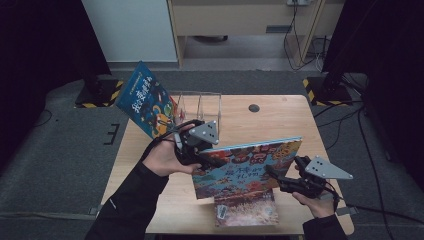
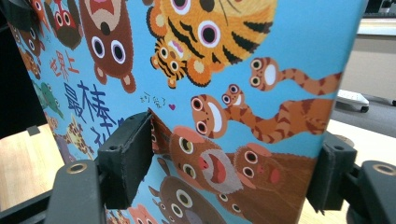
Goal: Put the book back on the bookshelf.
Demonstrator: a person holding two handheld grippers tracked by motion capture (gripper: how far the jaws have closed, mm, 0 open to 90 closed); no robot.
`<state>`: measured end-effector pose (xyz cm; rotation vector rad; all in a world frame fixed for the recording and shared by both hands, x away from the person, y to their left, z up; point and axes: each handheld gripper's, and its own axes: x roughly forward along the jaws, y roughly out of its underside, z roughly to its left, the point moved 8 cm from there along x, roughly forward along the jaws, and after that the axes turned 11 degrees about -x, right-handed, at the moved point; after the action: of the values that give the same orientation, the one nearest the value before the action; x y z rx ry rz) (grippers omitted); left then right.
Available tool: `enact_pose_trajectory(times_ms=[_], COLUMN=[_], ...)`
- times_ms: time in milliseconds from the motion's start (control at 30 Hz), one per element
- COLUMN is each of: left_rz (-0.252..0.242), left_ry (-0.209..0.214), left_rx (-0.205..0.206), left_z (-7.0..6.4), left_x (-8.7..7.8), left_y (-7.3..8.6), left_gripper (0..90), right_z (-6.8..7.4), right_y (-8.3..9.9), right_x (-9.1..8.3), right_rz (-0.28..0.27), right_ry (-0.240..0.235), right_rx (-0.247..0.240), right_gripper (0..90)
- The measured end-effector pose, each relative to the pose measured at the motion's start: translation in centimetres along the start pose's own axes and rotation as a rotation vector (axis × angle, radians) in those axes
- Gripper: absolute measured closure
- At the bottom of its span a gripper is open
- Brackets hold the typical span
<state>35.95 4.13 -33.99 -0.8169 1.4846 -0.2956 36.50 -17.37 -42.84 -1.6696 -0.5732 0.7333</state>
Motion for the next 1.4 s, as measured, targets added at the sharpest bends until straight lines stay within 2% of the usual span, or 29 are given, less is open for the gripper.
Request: enact_pose_trajectory(times_ms=[133,400,567,900,967,1200,1400], left_rz=[0.022,0.001,0.012,0.021,0.018,0.013,0.0], left_ry=[0.002,0.012,0.003,0.019,0.033,0.032,0.028], left_rx=[0.005,-0.001,-0.001,-0.006,-0.014,-0.037,-0.106], left_z=[0.0,0.2,0.3,0.5,0.5,0.6,1.1], left_x=[0.5,0.8,0.9,0.9,0.9,0.9,0.8], left_y=[-0.1,0.1,0.3,0.3,0.2,0.2,0.4], left_gripper=[73.6,75.6,77.4,78.7,79.6,80.0,80.4], right_z=[0.0,0.0,-0.1,-0.1,-0.1,-0.2,-0.9], right_y=[0.0,0.0,0.0,0.1,0.1,0.1,-0.1], right_x=[0.0,0.1,0.1,0.2,0.2,0.3,-0.3], right_rz=[0.001,0.0,0.0,-0.003,-0.003,-0.01,-0.031], right_ry=[0.0,-0.001,0.0,-0.003,-0.004,-0.01,0.005], right_rx=[0.002,0.005,0.005,0.018,0.021,0.041,0.058], right_gripper=[27.1,27.0,26.8,26.1,25.4,23.4,23.0])
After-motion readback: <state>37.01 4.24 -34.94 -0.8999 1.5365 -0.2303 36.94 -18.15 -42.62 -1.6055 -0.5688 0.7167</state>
